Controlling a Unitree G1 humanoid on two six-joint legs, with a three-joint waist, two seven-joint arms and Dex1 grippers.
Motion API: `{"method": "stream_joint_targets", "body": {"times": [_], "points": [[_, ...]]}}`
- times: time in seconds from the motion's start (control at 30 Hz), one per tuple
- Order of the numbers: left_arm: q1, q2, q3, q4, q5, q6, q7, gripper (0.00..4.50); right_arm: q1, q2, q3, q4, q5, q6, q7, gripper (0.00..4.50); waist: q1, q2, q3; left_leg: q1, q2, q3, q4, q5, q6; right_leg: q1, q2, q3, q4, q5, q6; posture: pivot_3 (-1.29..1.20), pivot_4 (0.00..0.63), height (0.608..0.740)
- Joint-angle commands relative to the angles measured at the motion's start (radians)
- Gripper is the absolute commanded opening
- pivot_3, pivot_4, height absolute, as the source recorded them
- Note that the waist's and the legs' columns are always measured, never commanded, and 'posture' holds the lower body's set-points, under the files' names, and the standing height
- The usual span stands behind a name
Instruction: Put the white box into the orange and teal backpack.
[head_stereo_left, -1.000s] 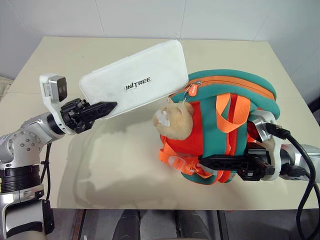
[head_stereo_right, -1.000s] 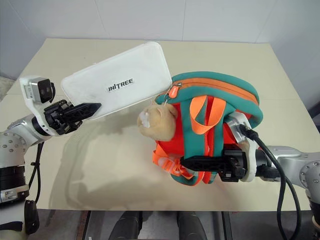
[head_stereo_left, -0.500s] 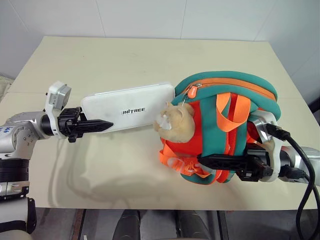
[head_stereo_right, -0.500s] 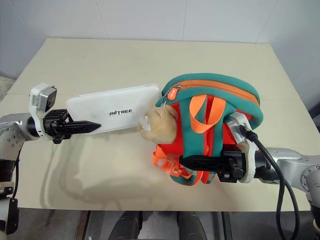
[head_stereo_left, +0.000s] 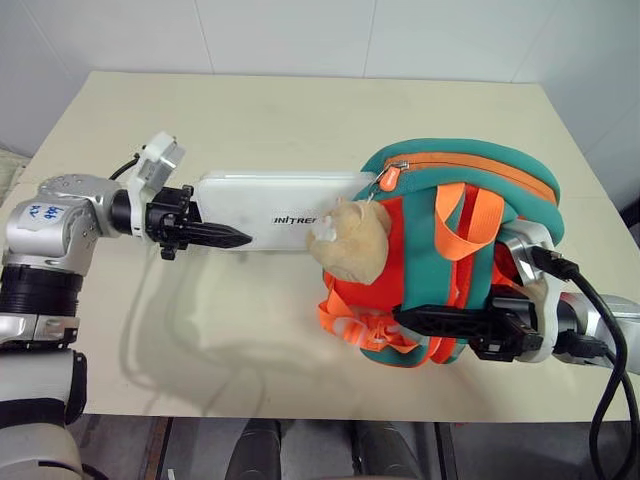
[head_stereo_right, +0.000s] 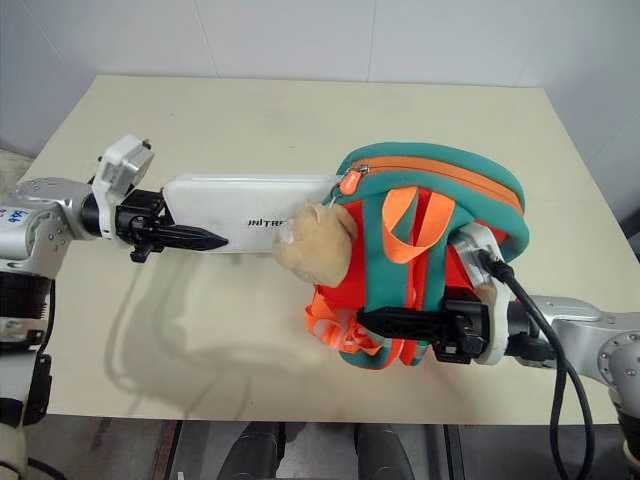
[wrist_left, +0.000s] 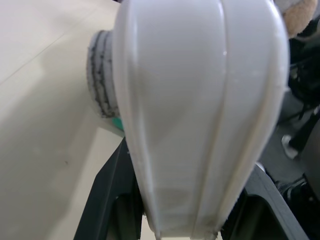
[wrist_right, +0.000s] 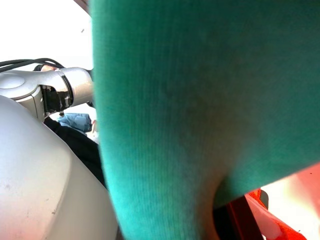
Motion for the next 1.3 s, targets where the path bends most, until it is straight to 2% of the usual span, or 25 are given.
{"method": "stream_joint_targets", "body": {"times": [0.03,0.2,0.4,0.53,0.73,0.97,1.3], "points": [[-0.055,0.009,-0.071,0.019,0.002,-0.067,-0.112,1.43,-0.001,0.012,0.009,-0.044,0.015,-0.017,-0.005,0.0,-0.001,0.0,0.0,0.0,0.0,0.0,0.0,0.0,0.0,0.0,0.0,0.0,0.0,0.0,0.0,0.0,0.15,0.74],[-0.137,-0.005,-0.17,0.038,0.007,-0.125,-0.112,1.43,0.002,0.019,0.016,-0.049,0.01,-0.024,-0.003,0.0,-0.001,0.0,0.0,0.0,0.0,0.0,0.001,0.0,0.0,0.0,0.0,0.0,0.001,0.0,0.0,0.0,0.15,0.74],[-0.235,-0.082,-0.234,0.098,0.031,-0.182,-0.112,1.43,-0.011,0.031,0.038,-0.046,-0.002,-0.032,-0.001,0.0,-0.001,0.0,0.0,0.0,0.0,0.0,0.001,0.0,0.0,0.0,0.001,0.0,0.001,0.0,0.0,0.0,0.15,0.74],[-0.316,-0.212,-0.22,0.172,0.079,-0.214,-0.111,1.43,-0.024,0.049,0.059,-0.043,-0.021,-0.035,0.001,0.0,0.0,0.0,0.0,-0.001,0.0,-0.001,0.002,0.0,0.0,0.0,0.001,0.0,0.002,0.0,0.0,0.0,0.15,0.74],[-0.332,-0.346,-0.205,0.202,0.118,-0.214,-0.094,1.43,-0.034,0.072,0.081,-0.045,-0.048,-0.046,0.002,0.0,-0.005,0.0,0.0,-0.002,0.0,-0.001,0.003,0.0,0.001,-0.001,0.002,0.0,0.002,0.0,0.001,0.0,0.15,0.74],[-0.334,-0.453,-0.238,0.242,0.202,-0.275,-0.095,1.43,-0.042,0.1,0.09,-0.049,-0.082,-0.058,0.0,0.0,0.001,0.0,0.0,-0.002,0.0,-0.001,0.004,0.0,0.001,-0.001,0.001,0.0,0.003,-0.001,0.001,0.0,0.15,0.74],[-0.338,-0.578,-0.173,0.308,0.265,-0.354,-0.015,1.43,-0.04,0.14,0.106,-0.06,-0.117,-0.069,-0.005,0.0,0.001,0.0,0.0,-0.002,-0.001,-0.001,0.006,0.0,0.001,0.0,0.002,0.0,0.004,0.0,0.001,0.0,0.15,0.74]]}}
